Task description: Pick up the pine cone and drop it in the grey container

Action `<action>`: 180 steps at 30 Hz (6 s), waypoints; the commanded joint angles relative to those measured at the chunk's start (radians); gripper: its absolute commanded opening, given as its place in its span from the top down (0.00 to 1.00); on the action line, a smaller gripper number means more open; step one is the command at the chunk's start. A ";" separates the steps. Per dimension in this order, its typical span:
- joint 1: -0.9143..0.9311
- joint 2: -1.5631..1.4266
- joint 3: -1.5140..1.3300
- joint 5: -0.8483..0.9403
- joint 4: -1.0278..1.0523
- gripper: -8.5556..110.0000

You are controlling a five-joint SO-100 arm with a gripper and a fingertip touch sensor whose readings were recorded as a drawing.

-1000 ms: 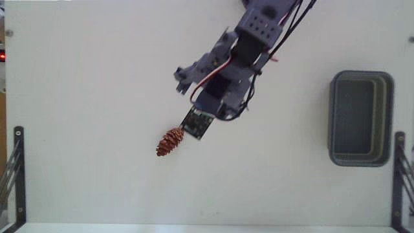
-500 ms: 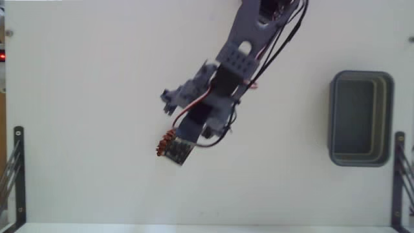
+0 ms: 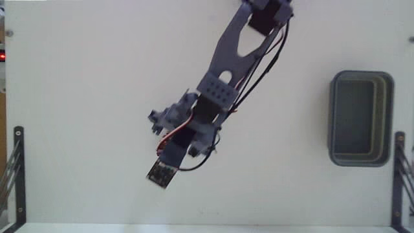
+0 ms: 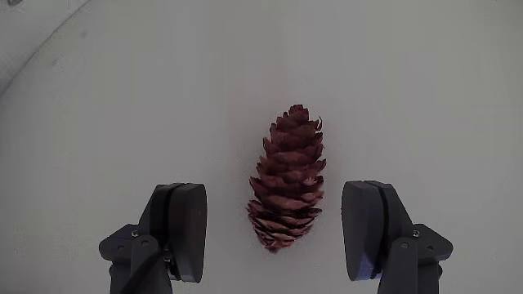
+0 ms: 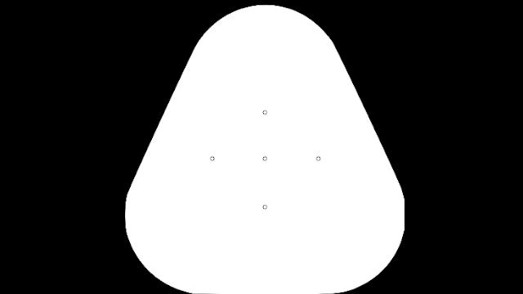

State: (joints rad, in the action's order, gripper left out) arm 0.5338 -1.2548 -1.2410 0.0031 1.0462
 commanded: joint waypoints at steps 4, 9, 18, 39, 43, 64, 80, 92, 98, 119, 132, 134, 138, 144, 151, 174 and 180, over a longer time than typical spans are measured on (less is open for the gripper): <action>0.000 0.115 0.263 -0.003 0.066 0.00; 0.000 0.198 0.387 -0.003 0.106 0.00; 0.000 0.198 0.387 -0.003 0.106 0.00; 0.000 0.174 0.215 -0.003 -0.041 0.00; 0.000 0.173 0.203 -0.003 -0.053 0.00; 0.000 0.173 0.207 -0.003 -0.049 0.03; 0.000 0.173 0.207 -0.003 -0.049 0.07; 0.000 0.173 0.207 -0.003 -0.049 0.10; 0.000 0.173 0.207 -0.003 -0.049 0.11; 0.000 0.173 0.207 -0.003 -0.049 0.16; 0.000 0.173 0.207 -0.003 -0.049 0.20; 0.000 0.173 0.207 -0.003 -0.049 0.20; 0.000 0.173 0.207 -0.003 -0.049 0.21; 0.000 0.173 0.207 -0.003 -0.049 0.22; 0.000 0.173 0.207 -0.003 -0.049 0.24; 0.000 0.173 0.207 -0.003 -0.049 0.29; 0.000 0.173 0.207 -0.003 -0.049 0.31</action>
State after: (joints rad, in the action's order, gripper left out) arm 0.5277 -1.0216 -1.0354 0.0000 1.0017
